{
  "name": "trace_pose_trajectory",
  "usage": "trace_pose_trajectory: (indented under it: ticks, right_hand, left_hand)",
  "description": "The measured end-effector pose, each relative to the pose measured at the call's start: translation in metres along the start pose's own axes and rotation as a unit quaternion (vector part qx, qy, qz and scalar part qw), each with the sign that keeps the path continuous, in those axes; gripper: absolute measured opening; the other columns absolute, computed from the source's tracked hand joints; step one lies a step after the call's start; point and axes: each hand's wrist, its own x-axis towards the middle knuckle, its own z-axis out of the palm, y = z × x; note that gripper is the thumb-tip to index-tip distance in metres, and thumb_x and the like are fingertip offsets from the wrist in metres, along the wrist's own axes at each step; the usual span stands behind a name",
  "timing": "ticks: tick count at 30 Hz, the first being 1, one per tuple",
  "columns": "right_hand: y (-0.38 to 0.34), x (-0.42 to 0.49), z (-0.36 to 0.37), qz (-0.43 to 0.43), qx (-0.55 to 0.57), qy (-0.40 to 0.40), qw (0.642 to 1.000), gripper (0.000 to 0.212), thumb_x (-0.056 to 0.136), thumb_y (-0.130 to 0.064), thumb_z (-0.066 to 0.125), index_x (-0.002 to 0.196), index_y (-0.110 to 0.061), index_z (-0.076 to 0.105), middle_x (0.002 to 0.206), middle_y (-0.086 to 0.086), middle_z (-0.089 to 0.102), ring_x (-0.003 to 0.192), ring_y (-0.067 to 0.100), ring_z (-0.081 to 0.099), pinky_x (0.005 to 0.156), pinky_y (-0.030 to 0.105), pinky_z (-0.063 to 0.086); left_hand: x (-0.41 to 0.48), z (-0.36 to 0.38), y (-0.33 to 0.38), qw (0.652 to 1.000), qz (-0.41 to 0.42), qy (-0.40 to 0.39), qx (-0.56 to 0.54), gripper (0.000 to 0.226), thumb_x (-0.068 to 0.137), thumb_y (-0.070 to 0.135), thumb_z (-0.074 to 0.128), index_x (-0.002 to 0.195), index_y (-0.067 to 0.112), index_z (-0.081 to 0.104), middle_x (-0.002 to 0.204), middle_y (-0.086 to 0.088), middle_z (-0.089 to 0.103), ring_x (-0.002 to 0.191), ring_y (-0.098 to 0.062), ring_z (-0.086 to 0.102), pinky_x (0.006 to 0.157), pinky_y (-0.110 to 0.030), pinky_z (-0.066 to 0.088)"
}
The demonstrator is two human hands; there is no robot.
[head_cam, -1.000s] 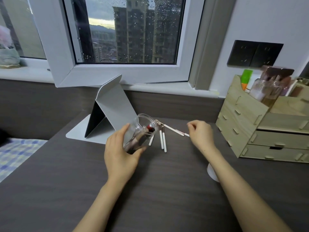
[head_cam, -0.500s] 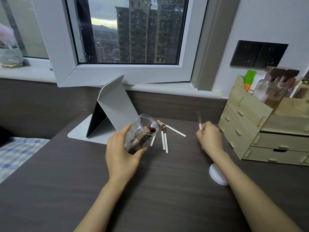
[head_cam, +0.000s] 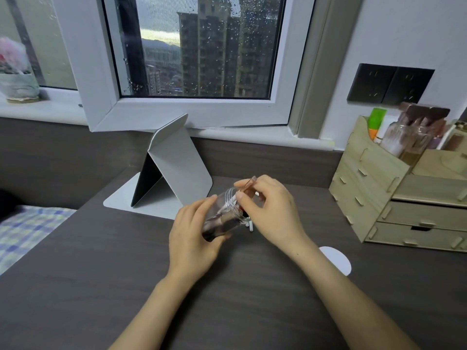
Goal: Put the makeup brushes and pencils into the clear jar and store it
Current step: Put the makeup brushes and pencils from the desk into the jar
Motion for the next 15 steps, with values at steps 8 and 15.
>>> trace_pose_trajectory:
  ticks: [8, 15]
  right_hand:
    - [0.040, 0.020, 0.001, 0.197, 0.230, 0.087, 0.949, 0.017, 0.084, -0.001, 0.059, 0.089, -0.014, 0.068, 0.070, 0.002, 0.066, 0.063, 0.002, 0.061, 0.059, 0.015, 0.047]
    - [0.112, 0.044, 0.048, 0.168, -0.269, -0.125, 0.940, 0.028, 0.094, -0.019, 0.045, 0.109, -0.005, 0.064, 0.117, 0.017, 0.064, 0.110, 0.038, 0.053, 0.086, 0.038, 0.045]
  left_hand:
    - [0.002, 0.000, -0.004, 0.998, -0.046, 0.033, -0.003, 0.079, 0.053, 0.024, 0.087, 0.123, 0.019, 0.051, 0.112, -0.004, 0.062, 0.103, -0.017, 0.048, 0.087, -0.013, 0.029]
    - [0.005, -0.003, -0.006, 0.991, -0.109, 0.074, -0.005, 0.079, 0.052, 0.020, 0.088, 0.123, 0.016, 0.054, 0.117, -0.004, 0.062, 0.108, -0.026, 0.053, 0.087, -0.029, 0.037]
